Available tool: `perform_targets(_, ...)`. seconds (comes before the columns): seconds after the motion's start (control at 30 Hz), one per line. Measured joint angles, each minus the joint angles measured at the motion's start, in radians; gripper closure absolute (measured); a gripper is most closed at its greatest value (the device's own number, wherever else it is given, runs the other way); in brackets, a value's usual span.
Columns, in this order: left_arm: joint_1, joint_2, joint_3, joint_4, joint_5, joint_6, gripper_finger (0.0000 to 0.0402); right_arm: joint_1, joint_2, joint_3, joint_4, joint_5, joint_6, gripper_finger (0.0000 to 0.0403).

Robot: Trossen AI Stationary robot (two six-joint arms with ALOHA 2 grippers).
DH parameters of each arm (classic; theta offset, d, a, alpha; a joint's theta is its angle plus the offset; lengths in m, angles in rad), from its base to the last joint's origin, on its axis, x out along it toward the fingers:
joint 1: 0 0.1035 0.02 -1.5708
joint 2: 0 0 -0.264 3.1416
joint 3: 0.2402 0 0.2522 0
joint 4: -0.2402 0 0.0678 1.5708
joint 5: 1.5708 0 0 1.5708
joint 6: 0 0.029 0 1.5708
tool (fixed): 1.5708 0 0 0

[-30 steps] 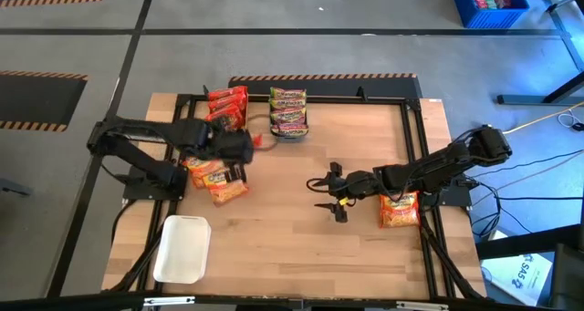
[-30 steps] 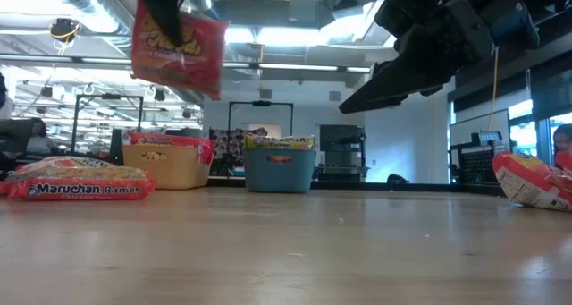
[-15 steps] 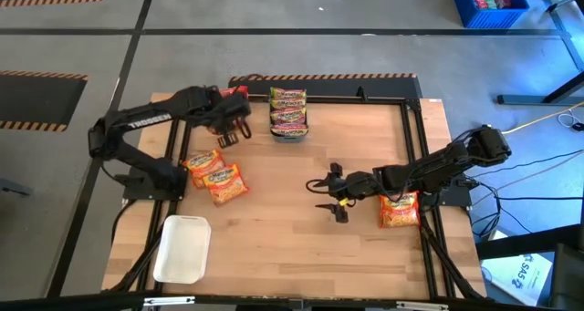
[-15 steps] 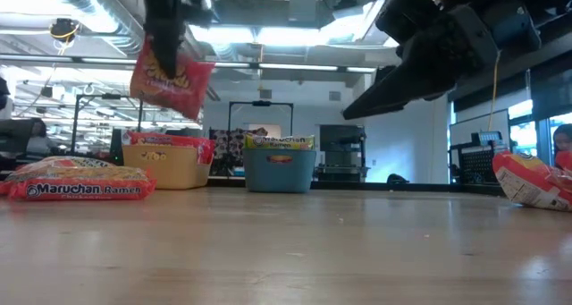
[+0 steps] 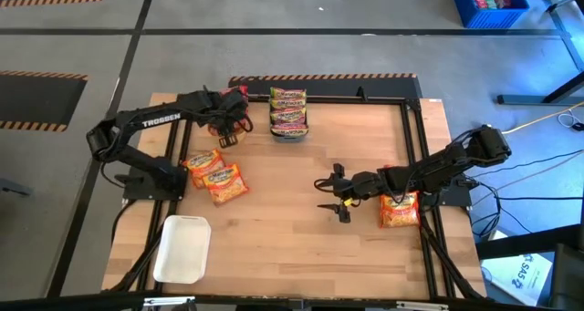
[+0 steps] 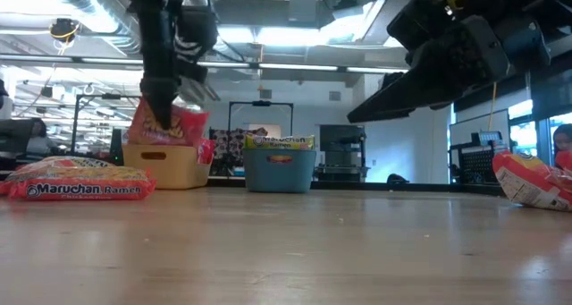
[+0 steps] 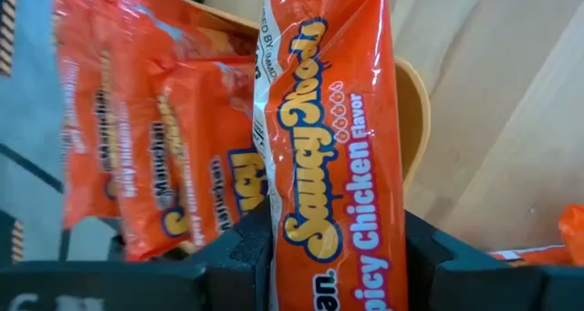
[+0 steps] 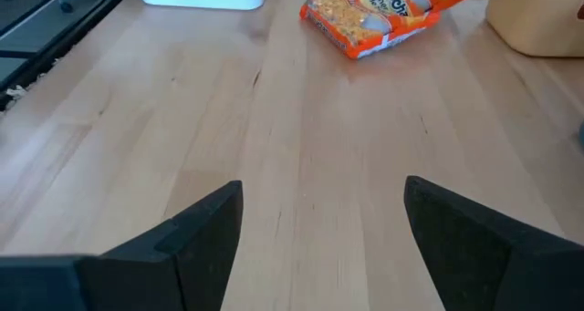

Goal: Sort Maruchan noodles
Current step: Put the orange noodle pack into the yellow bin

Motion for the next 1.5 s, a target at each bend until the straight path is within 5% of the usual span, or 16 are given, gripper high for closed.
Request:
perform_targets(0.47,0.040,-0.001,-0.159,0.169,-0.035,-0.010,0.0264,0.000,0.000,0.000,0.008,0.000,-0.017,0.0116)
perform_targets(0.83,0.066,0.000,-0.155,0.151,-0.108,-0.101,0.0208,0.000,0.000,0.000,0.007,0.000,-0.015,0.0116)
perform_targets(1.13,0.066,-0.005,-0.047,0.094,-0.057,-0.134,0.0207,0.000,0.000,0.000,0.009,0.000,-0.015,0.0116)
perform_targets(1.5,0.121,-0.005,-0.084,0.055,-0.081,-0.180,0.0205,0.000,0.000,0.000,0.010,-0.027,-0.014,0.0116)
